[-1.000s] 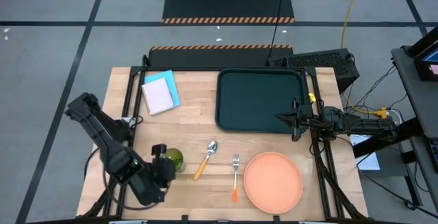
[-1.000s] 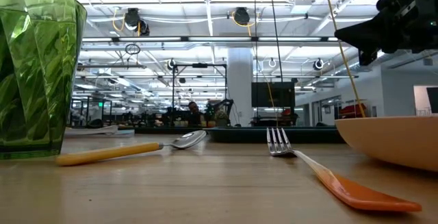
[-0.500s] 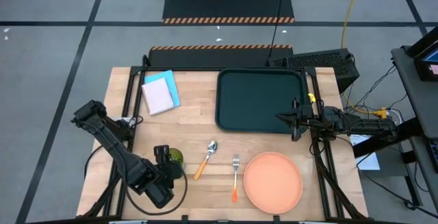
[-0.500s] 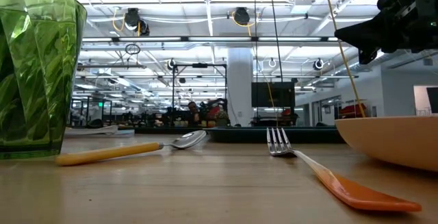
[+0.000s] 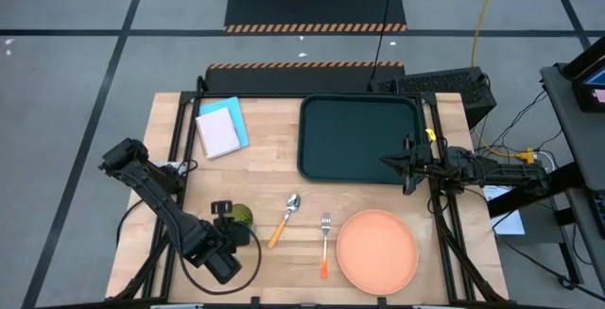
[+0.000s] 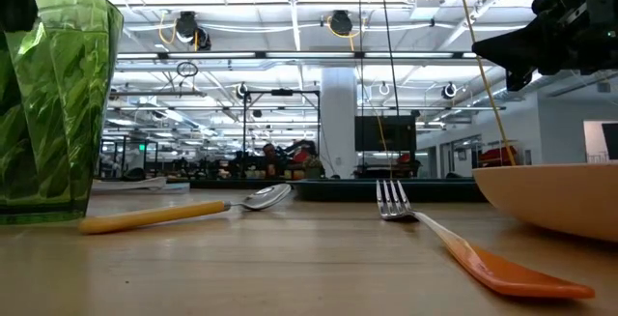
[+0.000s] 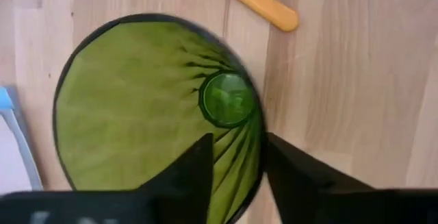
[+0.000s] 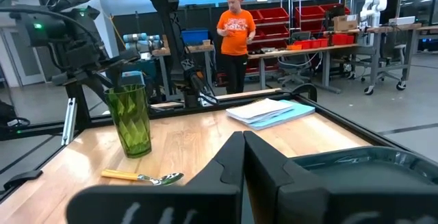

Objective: Pick and place plate/cup/fork/spoon on tray
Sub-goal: Put the green cup on the top left of the black tray

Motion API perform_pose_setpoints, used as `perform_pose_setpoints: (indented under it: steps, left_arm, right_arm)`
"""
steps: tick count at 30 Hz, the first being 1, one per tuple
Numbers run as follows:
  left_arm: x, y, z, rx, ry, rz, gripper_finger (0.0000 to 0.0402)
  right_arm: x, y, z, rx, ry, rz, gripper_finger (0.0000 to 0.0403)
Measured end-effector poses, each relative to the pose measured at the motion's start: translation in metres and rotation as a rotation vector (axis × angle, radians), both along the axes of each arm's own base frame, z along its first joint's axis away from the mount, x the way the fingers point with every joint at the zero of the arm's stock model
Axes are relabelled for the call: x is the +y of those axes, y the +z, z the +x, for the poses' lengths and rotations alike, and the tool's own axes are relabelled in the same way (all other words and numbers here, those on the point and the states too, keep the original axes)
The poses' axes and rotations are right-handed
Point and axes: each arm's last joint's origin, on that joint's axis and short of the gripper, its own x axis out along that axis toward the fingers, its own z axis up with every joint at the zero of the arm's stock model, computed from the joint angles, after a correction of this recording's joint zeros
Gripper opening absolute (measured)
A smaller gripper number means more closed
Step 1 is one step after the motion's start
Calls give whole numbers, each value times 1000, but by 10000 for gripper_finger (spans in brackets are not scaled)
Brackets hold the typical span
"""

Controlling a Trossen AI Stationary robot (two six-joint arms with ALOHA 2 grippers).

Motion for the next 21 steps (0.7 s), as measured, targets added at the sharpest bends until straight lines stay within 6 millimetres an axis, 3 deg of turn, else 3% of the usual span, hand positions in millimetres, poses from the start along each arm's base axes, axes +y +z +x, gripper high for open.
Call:
perform_pose_setpoints:
  steps: [5,15,21]
  left_arm:
    - [5,9,9,-4,-30,-14,16]
    - [33,38,40,-61,-123,-3,9]
    - [56,68,60,-167,-167,78,9]
  right_arm:
    - [0,1,0,-8,0,0,0]
    - [0,2,0,-19,-4,-2,0]
    - [0,1,0,-6,-5,-6,0]
